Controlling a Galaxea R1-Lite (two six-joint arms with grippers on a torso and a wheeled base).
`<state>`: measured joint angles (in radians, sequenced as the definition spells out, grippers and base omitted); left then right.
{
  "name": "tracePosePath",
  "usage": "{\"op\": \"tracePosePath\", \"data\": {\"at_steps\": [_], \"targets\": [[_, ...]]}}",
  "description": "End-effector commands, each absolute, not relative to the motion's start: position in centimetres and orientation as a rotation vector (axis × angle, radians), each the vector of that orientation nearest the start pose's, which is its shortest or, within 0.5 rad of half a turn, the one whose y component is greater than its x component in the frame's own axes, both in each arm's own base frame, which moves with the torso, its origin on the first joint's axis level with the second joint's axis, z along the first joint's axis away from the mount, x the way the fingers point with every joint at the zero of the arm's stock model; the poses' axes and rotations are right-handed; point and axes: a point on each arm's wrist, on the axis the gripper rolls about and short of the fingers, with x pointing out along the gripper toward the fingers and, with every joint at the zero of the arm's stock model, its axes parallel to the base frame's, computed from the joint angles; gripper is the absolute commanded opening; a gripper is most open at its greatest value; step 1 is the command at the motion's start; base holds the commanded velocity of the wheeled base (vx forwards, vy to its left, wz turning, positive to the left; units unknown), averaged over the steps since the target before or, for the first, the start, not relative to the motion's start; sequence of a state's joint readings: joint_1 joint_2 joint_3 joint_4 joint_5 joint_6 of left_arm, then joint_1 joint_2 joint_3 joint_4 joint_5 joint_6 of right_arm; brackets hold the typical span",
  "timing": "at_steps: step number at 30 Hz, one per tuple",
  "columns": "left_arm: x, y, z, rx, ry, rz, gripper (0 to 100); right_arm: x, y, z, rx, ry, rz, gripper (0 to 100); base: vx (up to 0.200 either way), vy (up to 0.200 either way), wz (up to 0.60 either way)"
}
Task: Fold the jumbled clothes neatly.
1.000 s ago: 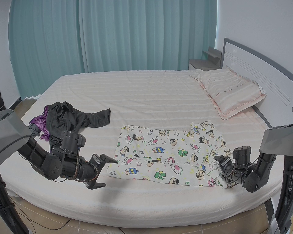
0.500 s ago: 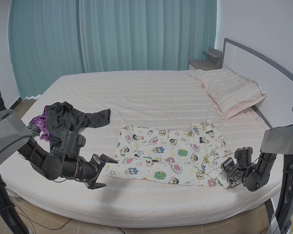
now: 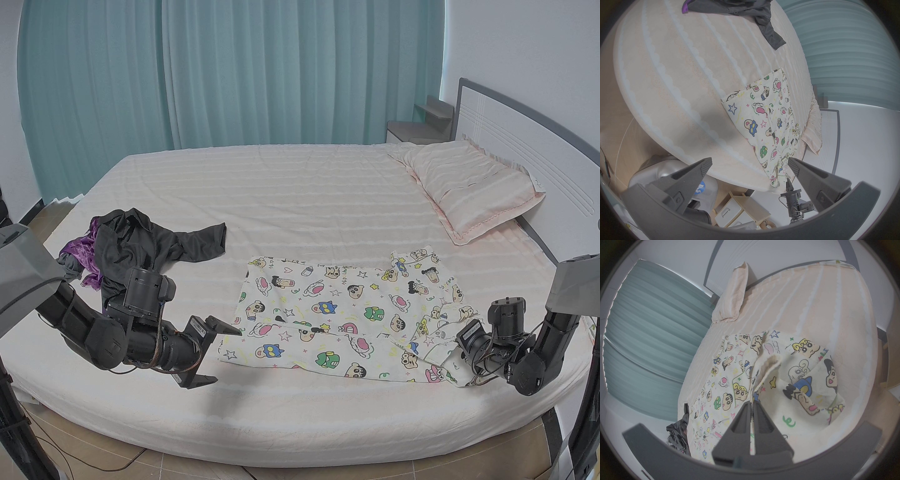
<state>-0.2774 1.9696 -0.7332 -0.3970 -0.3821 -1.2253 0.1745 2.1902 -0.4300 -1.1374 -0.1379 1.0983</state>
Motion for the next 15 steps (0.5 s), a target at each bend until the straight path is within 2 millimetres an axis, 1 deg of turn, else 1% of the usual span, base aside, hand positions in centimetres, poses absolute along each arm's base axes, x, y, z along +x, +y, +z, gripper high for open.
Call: {"op": "tracePosePath", "data": {"at_steps": [1,5,11,15], "targets": [[29.8,-9.4,6.1,-1.148,1.124,-0.017,100,28.2,5.2,2.4,0.953,0.533,-0.256,0,0.0,0.0,0.0],[29.8,-9.4,6.1,-1.148,1.124,-0.017,100,27.6,5.3,2.9,0.911,0.517,-0.291,0,0.0,0.0,0.0],[29.8,-9.4,6.1,-1.148,1.124,-0.017,100,25.7,6.3,2.1,0.861,0.576,-0.285,0,0.0,0.0,0.0],[29.8,-9.4,6.0,-1.148,1.125,-0.016,100,25.2,6.9,2.0,0.847,0.59,-0.278,0,0.0,0.0,0.0]]}}
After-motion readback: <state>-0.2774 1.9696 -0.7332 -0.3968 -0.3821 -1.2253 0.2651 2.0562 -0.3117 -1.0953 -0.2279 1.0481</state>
